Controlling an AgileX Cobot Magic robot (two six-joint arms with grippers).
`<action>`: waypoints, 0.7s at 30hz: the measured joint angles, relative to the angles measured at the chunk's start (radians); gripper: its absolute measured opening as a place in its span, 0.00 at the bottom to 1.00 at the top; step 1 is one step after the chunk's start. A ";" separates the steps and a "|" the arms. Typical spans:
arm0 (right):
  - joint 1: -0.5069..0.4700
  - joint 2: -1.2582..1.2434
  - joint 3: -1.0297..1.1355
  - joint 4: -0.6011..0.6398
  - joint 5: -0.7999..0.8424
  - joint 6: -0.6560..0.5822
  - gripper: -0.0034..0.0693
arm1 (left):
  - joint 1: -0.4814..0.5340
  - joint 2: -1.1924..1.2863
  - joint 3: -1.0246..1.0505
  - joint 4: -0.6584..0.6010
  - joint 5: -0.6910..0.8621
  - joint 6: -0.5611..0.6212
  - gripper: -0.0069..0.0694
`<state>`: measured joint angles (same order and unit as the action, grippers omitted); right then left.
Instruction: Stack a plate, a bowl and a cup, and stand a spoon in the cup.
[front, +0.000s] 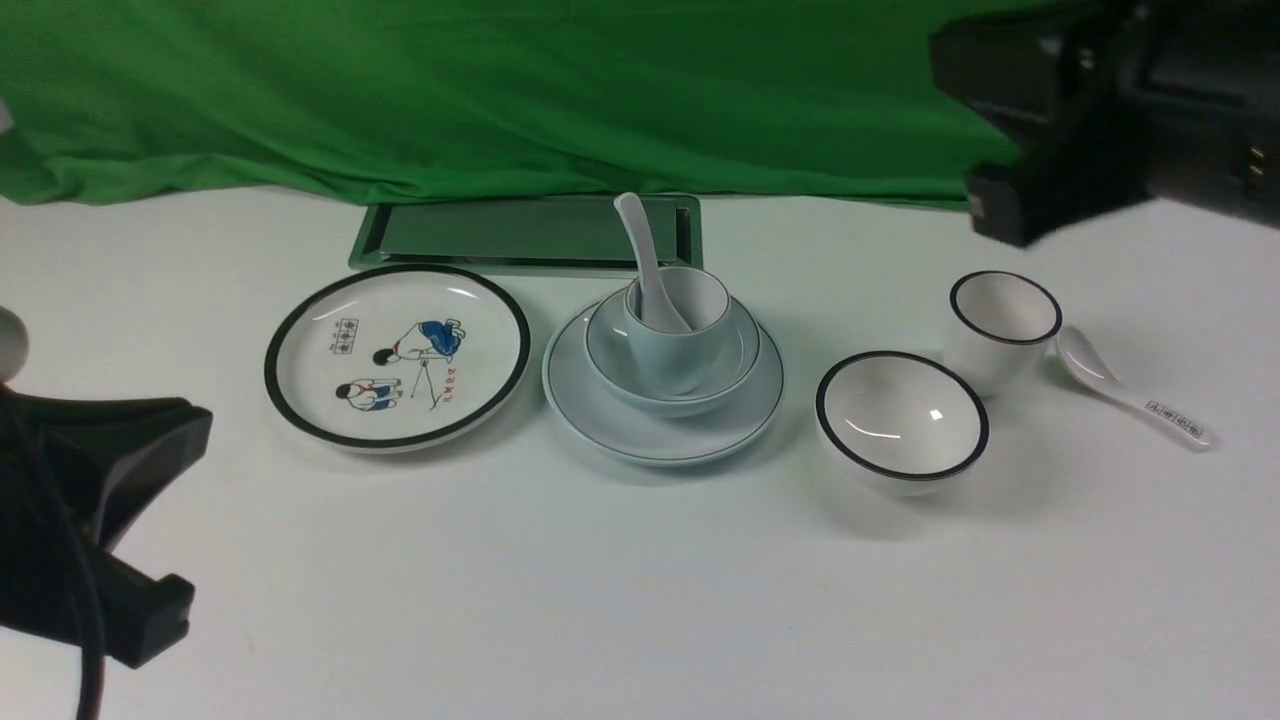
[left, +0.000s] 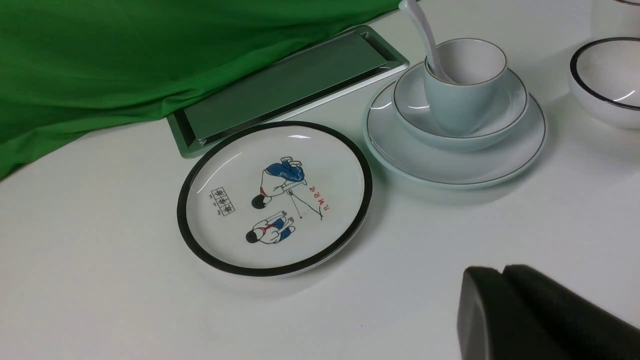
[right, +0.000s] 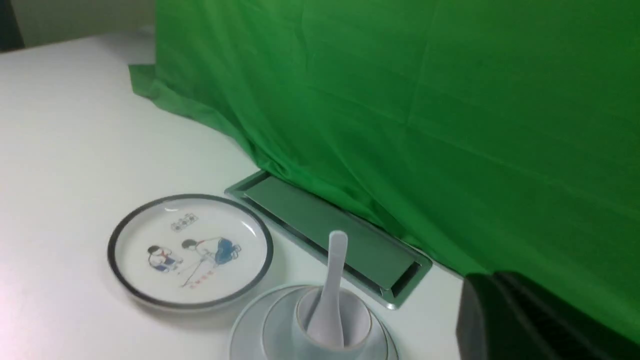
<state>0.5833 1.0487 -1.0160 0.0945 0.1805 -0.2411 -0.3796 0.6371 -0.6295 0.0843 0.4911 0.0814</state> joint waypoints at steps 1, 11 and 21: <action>0.000 -0.034 0.032 0.000 0.000 -0.003 0.10 | 0.000 0.000 0.000 0.000 0.000 0.000 0.05; 0.000 -0.293 0.170 0.000 0.000 -0.012 0.12 | 0.000 0.000 0.000 0.000 0.000 0.000 0.05; -0.005 -0.357 0.176 0.008 0.019 -0.007 0.06 | 0.000 0.000 0.000 0.000 0.000 0.000 0.05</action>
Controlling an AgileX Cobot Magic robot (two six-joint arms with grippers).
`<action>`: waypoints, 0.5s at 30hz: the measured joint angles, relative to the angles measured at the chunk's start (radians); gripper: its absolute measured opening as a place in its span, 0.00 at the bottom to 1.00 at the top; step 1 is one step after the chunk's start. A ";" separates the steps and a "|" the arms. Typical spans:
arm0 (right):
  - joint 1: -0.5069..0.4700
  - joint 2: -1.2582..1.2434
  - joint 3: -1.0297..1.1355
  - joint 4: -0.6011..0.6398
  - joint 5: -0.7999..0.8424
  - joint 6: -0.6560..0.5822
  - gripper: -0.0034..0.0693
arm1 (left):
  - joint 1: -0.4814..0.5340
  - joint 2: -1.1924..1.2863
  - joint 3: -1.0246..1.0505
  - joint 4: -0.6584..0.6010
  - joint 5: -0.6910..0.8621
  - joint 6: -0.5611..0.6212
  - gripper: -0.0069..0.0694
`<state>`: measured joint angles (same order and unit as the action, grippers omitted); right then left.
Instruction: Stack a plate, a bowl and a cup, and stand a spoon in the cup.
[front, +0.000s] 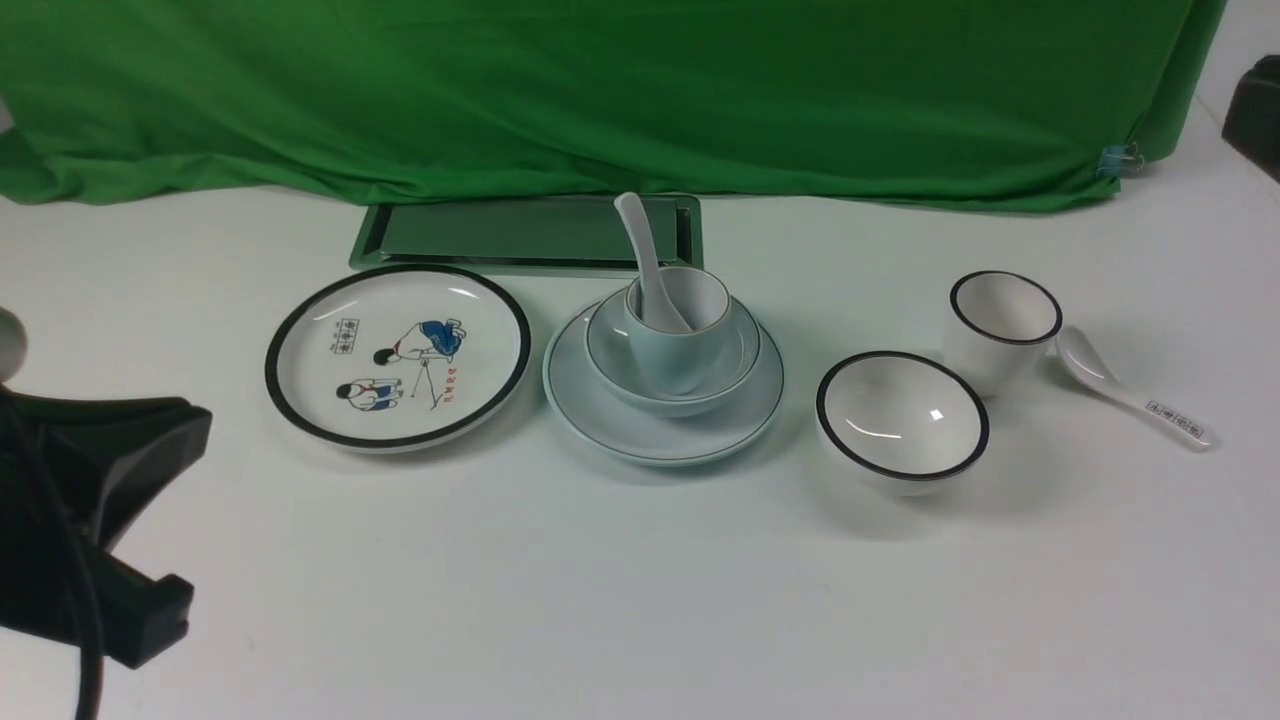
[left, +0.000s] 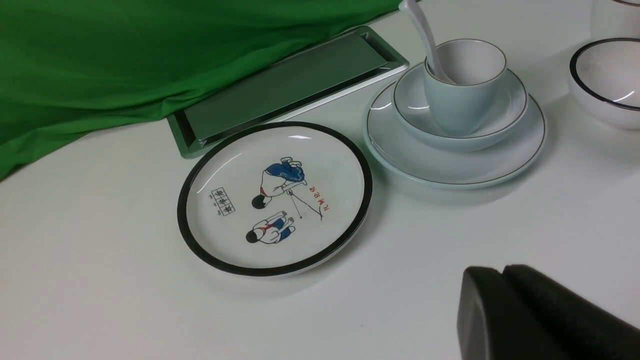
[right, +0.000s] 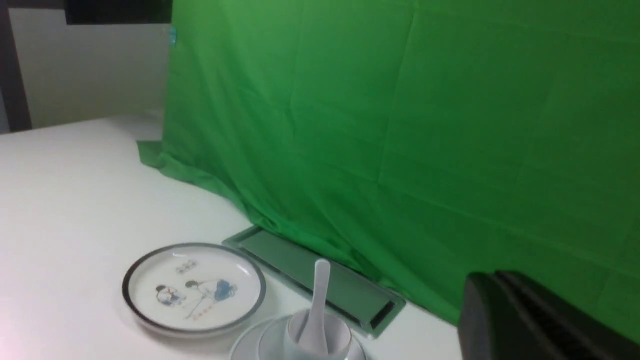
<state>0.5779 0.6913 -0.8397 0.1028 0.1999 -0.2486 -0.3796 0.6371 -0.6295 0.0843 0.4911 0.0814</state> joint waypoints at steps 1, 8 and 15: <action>0.000 -0.025 0.000 0.001 0.034 0.002 0.06 | 0.000 0.000 0.000 0.000 0.000 0.000 0.05; -0.003 -0.224 0.094 0.012 0.074 0.014 0.06 | 0.000 0.000 0.000 0.000 0.001 -0.001 0.05; -0.213 -0.446 0.432 -0.012 -0.190 0.015 0.06 | 0.000 0.000 0.000 0.000 0.001 -0.001 0.05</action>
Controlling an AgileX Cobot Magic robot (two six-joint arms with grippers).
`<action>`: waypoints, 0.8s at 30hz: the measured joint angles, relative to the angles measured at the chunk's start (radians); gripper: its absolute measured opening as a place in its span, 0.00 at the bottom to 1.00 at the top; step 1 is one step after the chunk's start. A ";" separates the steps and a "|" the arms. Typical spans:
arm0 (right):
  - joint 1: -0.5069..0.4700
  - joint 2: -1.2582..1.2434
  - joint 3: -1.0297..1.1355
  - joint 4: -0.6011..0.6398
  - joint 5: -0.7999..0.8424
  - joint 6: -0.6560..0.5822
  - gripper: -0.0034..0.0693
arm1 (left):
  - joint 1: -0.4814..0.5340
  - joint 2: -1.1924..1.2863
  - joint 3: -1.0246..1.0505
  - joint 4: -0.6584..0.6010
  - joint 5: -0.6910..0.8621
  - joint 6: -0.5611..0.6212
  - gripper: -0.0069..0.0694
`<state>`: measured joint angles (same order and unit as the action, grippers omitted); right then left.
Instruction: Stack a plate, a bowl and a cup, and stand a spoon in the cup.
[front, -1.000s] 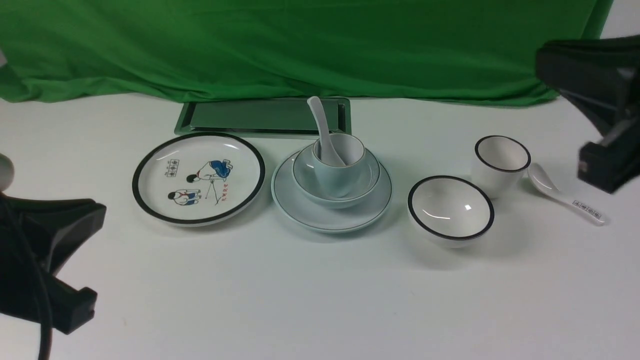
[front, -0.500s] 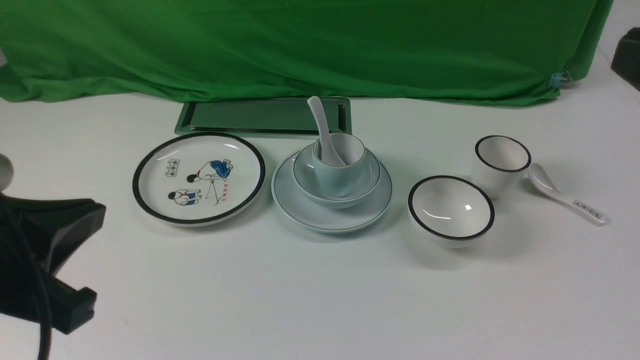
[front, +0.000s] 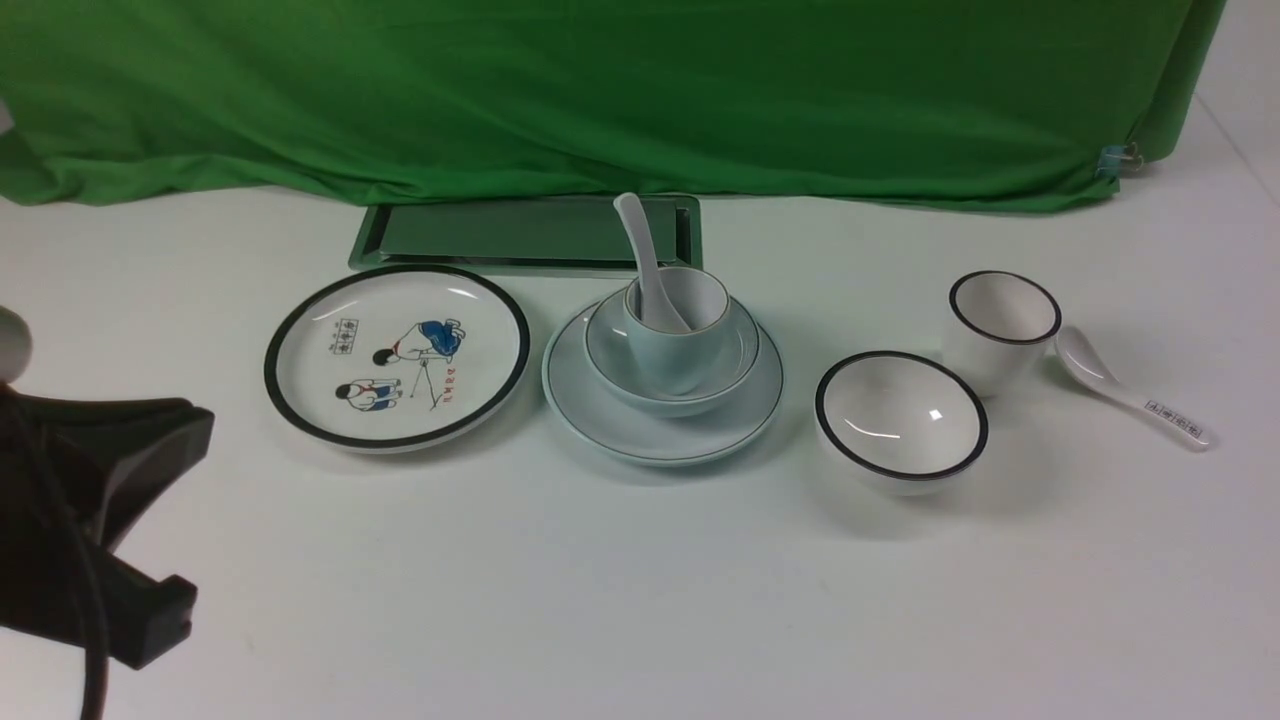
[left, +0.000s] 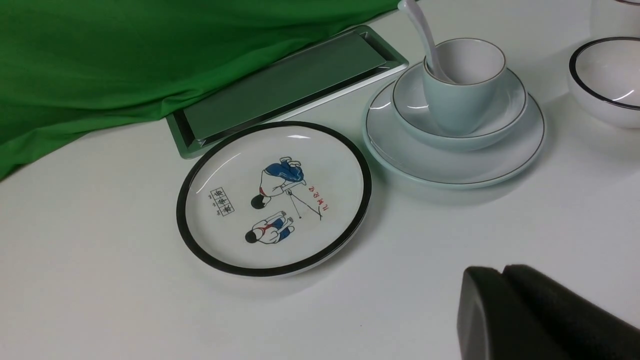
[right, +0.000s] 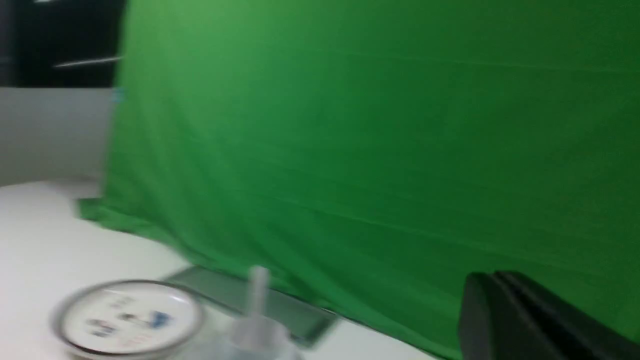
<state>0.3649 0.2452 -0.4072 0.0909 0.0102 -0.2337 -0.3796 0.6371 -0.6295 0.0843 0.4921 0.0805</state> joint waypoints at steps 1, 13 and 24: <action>-0.048 -0.022 0.041 -0.004 -0.010 0.000 0.06 | 0.000 0.000 0.000 0.000 0.000 0.000 0.05; -0.472 -0.169 0.404 -0.166 0.007 0.326 0.06 | 0.000 0.000 0.000 0.000 0.000 0.001 0.05; -0.330 -0.245 0.415 -0.172 0.155 0.349 0.06 | 0.000 0.000 0.000 0.000 0.000 0.001 0.05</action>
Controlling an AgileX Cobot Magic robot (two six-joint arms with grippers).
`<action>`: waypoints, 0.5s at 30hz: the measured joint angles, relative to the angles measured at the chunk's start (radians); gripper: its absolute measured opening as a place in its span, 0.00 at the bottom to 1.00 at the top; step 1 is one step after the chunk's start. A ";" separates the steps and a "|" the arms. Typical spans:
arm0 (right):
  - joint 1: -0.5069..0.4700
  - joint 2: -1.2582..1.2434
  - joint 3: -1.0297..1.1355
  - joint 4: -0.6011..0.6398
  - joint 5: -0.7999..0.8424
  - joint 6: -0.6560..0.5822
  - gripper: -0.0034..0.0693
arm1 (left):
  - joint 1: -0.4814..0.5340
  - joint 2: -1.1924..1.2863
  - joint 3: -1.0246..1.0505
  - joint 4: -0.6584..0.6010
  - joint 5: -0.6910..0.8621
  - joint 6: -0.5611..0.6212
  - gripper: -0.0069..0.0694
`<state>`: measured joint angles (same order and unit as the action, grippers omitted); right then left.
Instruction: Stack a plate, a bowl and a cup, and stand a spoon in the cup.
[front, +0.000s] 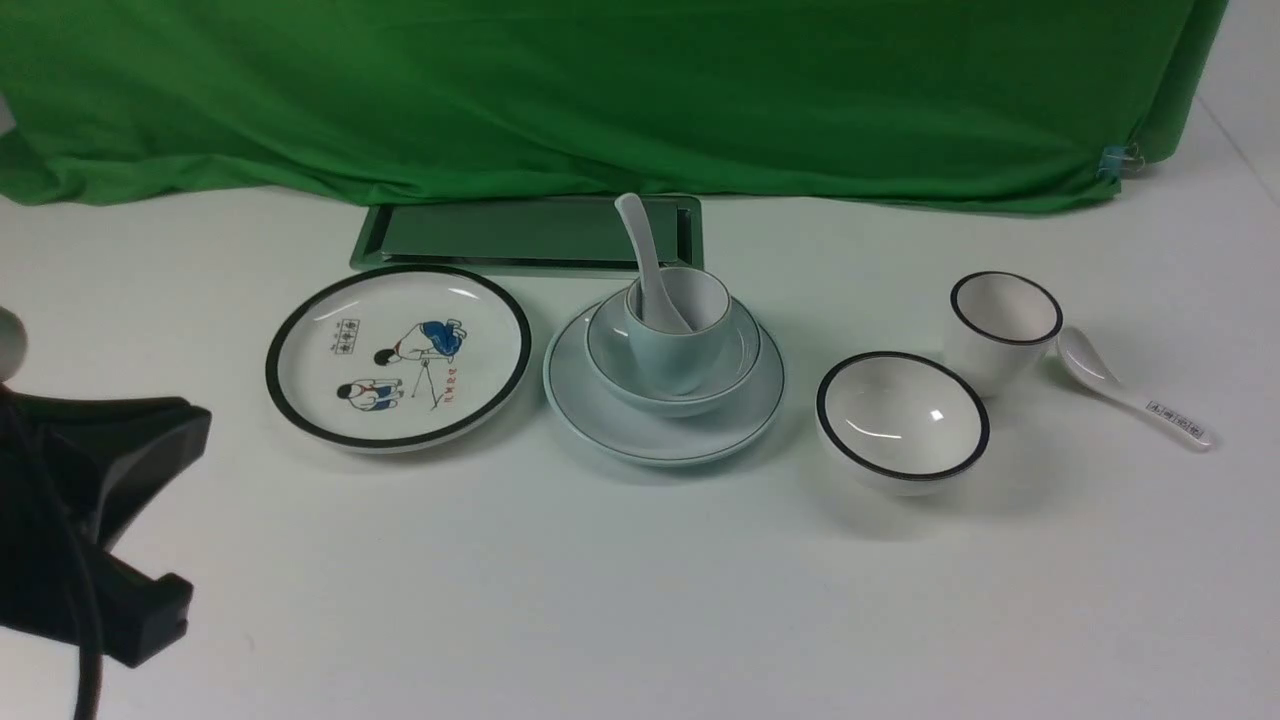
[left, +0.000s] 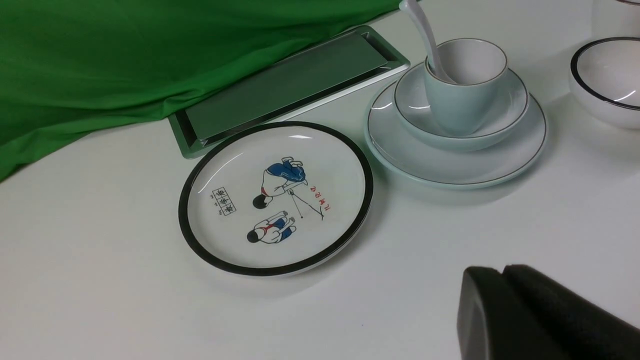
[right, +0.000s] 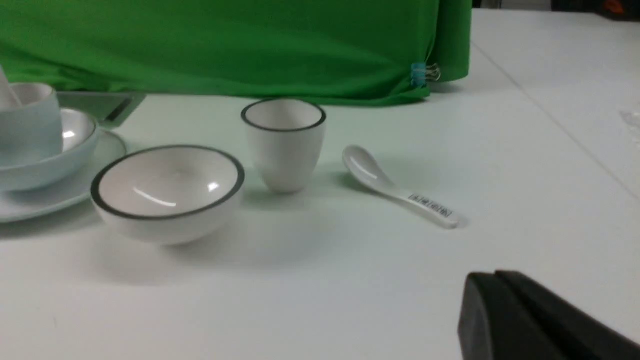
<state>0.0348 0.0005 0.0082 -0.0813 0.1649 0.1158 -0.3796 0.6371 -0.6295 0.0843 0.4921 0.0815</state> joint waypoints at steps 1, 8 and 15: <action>0.005 0.000 0.000 0.000 0.020 0.006 0.06 | 0.000 0.000 0.000 0.000 0.000 0.000 0.05; 0.007 0.000 0.000 0.001 0.043 0.021 0.06 | 0.000 0.000 0.000 0.000 -0.005 -0.001 0.05; 0.007 -0.001 0.000 0.002 0.050 0.025 0.07 | 0.000 0.000 0.000 0.000 -0.005 -0.001 0.05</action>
<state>0.0415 0.0000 0.0082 -0.0790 0.2150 0.1410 -0.3796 0.6371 -0.6295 0.0843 0.4873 0.0804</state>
